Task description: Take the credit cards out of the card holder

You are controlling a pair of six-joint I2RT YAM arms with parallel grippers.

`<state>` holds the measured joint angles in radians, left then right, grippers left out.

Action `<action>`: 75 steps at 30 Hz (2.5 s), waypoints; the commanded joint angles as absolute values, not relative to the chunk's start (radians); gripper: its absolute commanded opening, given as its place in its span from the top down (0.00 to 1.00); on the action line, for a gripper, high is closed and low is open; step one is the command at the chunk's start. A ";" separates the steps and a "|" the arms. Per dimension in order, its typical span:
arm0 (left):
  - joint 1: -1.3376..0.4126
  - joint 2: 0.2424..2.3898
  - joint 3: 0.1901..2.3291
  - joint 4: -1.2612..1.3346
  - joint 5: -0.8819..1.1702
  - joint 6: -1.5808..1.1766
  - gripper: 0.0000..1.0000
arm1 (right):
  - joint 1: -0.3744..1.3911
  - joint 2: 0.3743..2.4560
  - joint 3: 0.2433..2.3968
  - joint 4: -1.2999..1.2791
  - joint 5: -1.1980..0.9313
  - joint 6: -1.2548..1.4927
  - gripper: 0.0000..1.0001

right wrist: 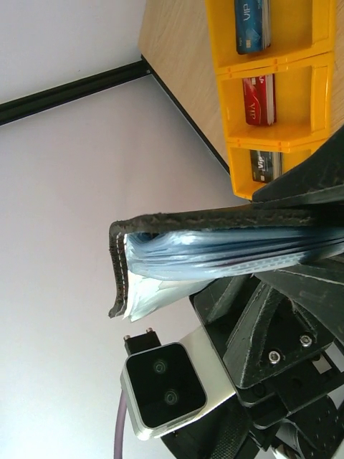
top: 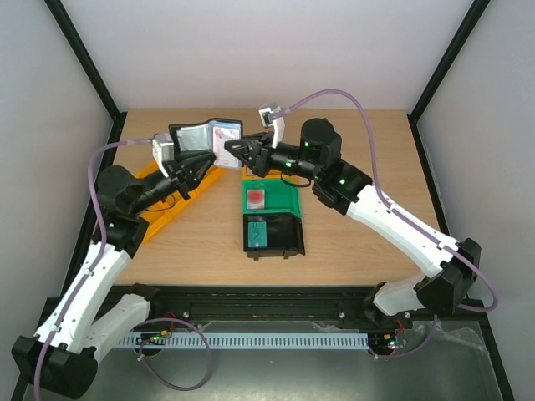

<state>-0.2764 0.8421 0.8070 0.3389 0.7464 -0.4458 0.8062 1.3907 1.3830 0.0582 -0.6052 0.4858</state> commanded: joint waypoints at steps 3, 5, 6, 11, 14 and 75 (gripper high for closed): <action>-0.309 0.800 0.766 0.416 0.805 -0.469 0.87 | 0.850 1.429 1.399 0.081 -0.667 0.469 0.98; -0.301 0.787 0.745 0.410 0.791 -0.457 0.95 | 0.850 1.434 1.399 0.077 -0.725 0.451 0.98; -0.300 0.782 0.736 0.406 0.791 -0.443 0.97 | 0.850 1.435 1.400 0.077 -0.759 0.441 0.98; -0.292 0.751 0.701 0.396 0.771 -0.428 0.98 | 0.842 1.438 1.429 0.071 -0.881 0.382 0.98; -0.281 0.732 0.693 0.371 0.741 -0.421 0.98 | 0.824 1.451 1.456 0.056 -0.953 0.379 0.98; -0.265 0.823 0.802 0.373 0.872 -0.493 0.67 | 0.843 1.406 1.444 0.223 -0.900 0.543 0.98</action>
